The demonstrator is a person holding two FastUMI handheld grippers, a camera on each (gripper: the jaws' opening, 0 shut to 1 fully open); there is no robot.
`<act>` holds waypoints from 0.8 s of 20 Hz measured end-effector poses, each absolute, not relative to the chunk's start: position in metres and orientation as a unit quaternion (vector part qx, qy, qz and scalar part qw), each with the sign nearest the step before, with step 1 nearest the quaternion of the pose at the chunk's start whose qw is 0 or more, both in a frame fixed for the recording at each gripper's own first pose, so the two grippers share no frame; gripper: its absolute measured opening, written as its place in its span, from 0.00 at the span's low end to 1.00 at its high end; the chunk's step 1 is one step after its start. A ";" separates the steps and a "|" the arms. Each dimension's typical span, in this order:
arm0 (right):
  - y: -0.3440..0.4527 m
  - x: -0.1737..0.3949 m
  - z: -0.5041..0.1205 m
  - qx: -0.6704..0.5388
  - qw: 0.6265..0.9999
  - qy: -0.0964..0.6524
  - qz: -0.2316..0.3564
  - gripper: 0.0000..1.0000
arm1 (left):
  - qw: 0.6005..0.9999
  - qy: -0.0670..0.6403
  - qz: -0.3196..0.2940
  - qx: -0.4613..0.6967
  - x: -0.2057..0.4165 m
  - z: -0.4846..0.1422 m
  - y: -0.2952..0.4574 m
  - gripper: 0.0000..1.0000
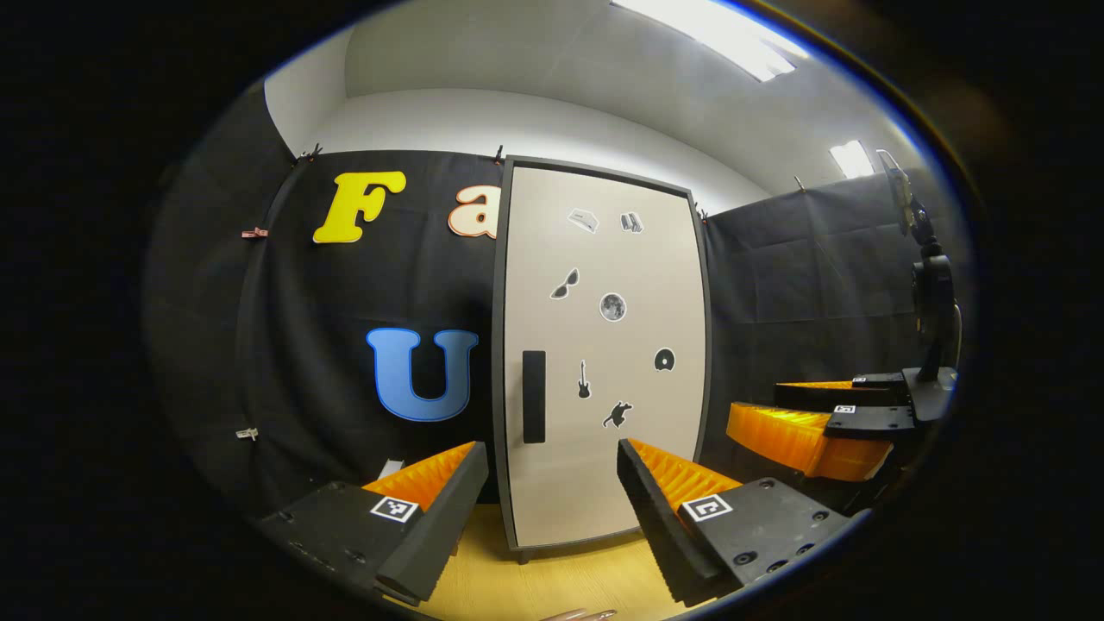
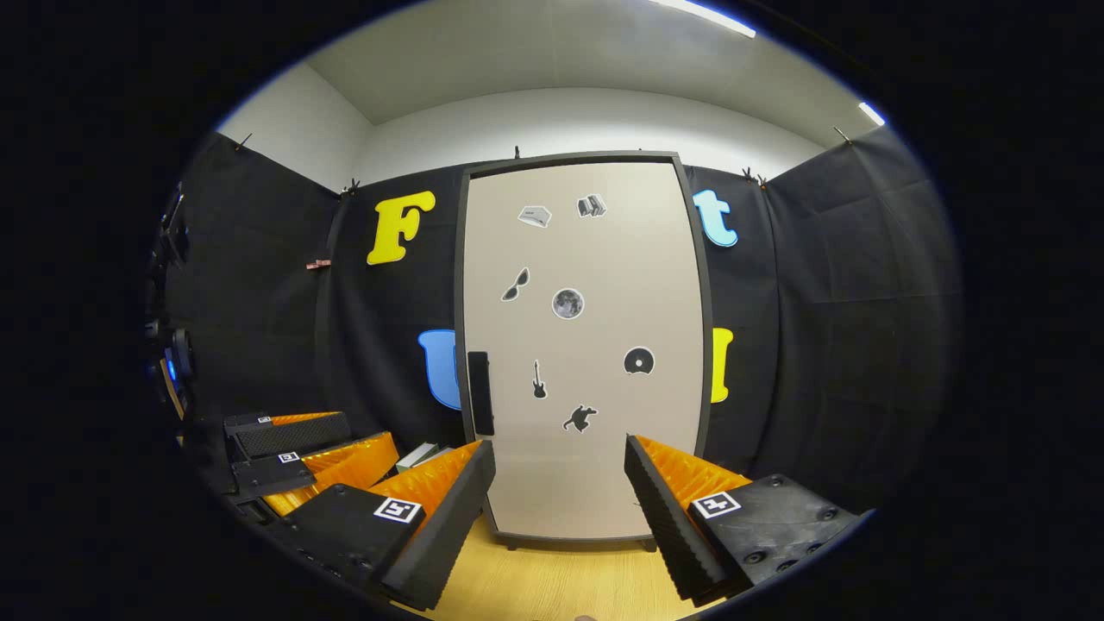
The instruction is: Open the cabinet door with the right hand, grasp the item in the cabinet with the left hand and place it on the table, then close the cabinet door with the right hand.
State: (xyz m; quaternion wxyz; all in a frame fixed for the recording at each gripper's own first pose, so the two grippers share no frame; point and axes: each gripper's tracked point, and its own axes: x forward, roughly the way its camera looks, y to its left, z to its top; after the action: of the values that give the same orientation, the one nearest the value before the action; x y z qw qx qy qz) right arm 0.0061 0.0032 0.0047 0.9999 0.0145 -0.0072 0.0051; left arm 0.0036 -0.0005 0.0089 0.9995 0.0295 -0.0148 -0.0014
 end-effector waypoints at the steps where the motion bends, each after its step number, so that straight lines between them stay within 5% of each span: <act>1: 0.004 0.006 0.005 0.018 1.000 -0.008 0.007 0.98 | 0.999 -0.017 -0.001 0.032 0.002 0.010 0.000 0.95; 16: 0.022 0.017 0.008 0.016 0.999 -0.019 0.022 0.98 | 1.000 -0.021 0.009 0.021 -0.012 0.013 0.016 0.95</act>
State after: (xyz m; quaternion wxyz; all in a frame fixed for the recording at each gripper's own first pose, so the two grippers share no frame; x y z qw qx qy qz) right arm 0.0169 0.0216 0.0077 0.9995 0.0162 -0.0188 0.0218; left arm -0.0118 0.0162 0.0130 0.9995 0.0215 -0.0210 0.0094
